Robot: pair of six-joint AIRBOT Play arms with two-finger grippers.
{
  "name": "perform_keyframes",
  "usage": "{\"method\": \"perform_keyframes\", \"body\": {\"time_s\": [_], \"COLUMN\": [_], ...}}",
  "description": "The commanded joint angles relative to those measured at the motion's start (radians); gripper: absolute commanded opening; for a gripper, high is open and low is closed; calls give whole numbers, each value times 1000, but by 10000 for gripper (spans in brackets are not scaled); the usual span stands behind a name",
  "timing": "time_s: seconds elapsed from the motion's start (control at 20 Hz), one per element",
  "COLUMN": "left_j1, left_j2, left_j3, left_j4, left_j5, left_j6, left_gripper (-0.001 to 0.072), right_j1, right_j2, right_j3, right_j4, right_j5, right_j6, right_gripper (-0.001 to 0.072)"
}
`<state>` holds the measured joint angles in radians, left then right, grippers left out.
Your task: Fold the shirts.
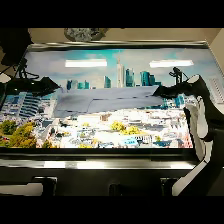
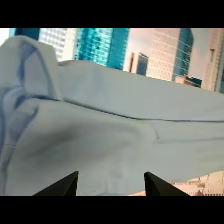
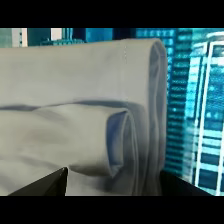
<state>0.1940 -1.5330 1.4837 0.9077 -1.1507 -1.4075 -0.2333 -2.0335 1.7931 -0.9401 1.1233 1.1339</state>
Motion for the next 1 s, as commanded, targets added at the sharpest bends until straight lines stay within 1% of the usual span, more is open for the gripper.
{"method": "perform_keyframes", "body": {"time_s": [0.0, 0.05, 0.1, 0.15, 0.25, 0.3, 0.35, 0.4, 0.5, 0.55, 0.65, 0.75, 0.85, 0.95], "left_j1": [-65, -89, -109, -131, -175, -198, -230, -268, -361, -412, -505, -570, -613, -652], "left_j2": [82, 96, 103, 103, 95, 88, 78, 66, 34, 6, -73, -148, -210, -254], "left_j3": [1, 1, 1, 1, -7, -16, -31, -49, -93, -111, -113, -112, -111, -110], "left_j4": [0, 0, 0, 0, 0, 0, 0, -1, -23, -67, -179, -298, -401, -457], "left_j5": [-39, -39, -39, -39, -31, -19, 1, 33, 130, 182, 260, 339, 366, 375], "left_j6": [15, 22, 24, 24, 24, 24, 22, 20, 3, -13, -14, -14, -13, -10], "left_gripper": [496, 496, 496, 496, 484, 367, 157, 34, 29, 29, 29, 29, 28, 28], "right_j1": [23, 32, 34, 33, 28, 28, 28, 29, 35, 40, 68, 95, 119, 142], "right_j2": [-34, -37, -38, -37, -12, 12, 46, 83, 176, 223, 323, 425, 515, 590], "right_j3": [0, -1, 0, 0, 0, 0, 0, 0, 0, 0, 0, -1, 0, 0], "right_j4": [50, 47, 49, 66, 118, 132, 145, 147, 146, 142, 122, 59, 29, 29], "right_j5": [-5, -6, -6, -2, 9, 19, 47, 79, 176, 223, 293, 331, 369, 404], "right_j6": [91, 112, 112, 110, 7, -30, -59, -79, -103, -103, -102, -97, -85, -79], "right_gripper": [636, 469, 196, 52, 47, 47, 46, 46, 45, 45, 45, 45, 45, 46]}}
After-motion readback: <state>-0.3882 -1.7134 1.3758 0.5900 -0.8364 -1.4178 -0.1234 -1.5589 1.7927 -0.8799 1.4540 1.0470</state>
